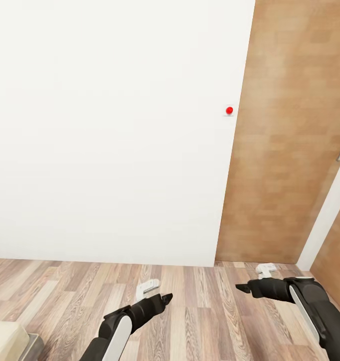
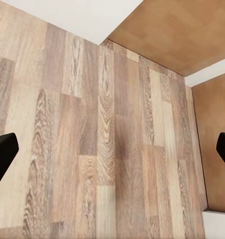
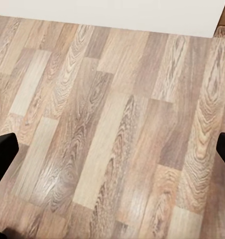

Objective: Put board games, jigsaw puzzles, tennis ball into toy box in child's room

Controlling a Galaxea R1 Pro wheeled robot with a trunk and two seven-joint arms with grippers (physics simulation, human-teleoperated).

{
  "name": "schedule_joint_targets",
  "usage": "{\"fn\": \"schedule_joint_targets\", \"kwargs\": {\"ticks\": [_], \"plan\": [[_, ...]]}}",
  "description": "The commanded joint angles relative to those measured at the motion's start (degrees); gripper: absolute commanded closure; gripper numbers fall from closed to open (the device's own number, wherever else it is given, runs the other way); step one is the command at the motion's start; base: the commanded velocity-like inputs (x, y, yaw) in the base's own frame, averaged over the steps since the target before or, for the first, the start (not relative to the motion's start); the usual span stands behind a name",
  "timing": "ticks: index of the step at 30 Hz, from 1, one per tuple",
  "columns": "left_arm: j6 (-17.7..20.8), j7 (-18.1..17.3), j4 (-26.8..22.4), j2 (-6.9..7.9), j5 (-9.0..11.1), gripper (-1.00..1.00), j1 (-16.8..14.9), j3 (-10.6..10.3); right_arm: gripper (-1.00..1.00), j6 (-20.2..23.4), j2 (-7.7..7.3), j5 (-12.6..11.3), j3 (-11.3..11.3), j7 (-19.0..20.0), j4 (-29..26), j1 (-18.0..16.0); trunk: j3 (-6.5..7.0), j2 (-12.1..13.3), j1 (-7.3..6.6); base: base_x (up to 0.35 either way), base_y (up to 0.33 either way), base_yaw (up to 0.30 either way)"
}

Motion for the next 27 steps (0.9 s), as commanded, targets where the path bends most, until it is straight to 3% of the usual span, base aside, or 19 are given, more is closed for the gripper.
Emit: {"fn": "schedule_joint_targets", "kwargs": {"ticks": [1,9,14,17,20,27], "plan": [[0.3,0.4,0.0,-0.01,0.6,-1.00,-0.1,0.0,-1.00,0.4,-0.01,0.0,-0.1,0.2,0.0,0.0,-0.07,0.0,0.00,0.000,0.000,0.000],[0.5,0.7,0.6,0.04,1.6,-1.00,-0.2,0.2,-1.00,0.3,-0.16,-0.1,-0.2,0.4,0.0,-0.1,-0.07,0.0,0.00,0.000,0.000,0.000],[0.5,0.9,1.1,0.21,4.3,-1.00,-0.2,0.3,-1.00,0.1,-0.21,-0.2,-0.2,0.4,0.1,-0.1,-0.07,0.0,0.00,0.000,0.000,0.001],[0.5,0.9,1.2,0.29,4.9,-1.00,-0.2,0.4,-1.00,0.1,-0.13,-0.2,-0.2,0.3,0.1,-0.1,-0.07,0.0,0.00,0.000,0.000,0.029],[0.3,0.8,1.3,0.46,5.8,-1.00,-0.2,0.4,-1.00,-0.1,0.03,-0.1,-0.3,0.1,0.2,-0.1,-0.09,0.0,0.00,0.000,0.000,0.144],[0.1,1.3,1.3,0.52,5.8,-1.00,-0.2,0.5,-1.00,-0.1,0.08,0.0,-0.3,0.0,1.1,-0.3,-0.23,0.0,0.00,0.000,0.000,0.258]]}}
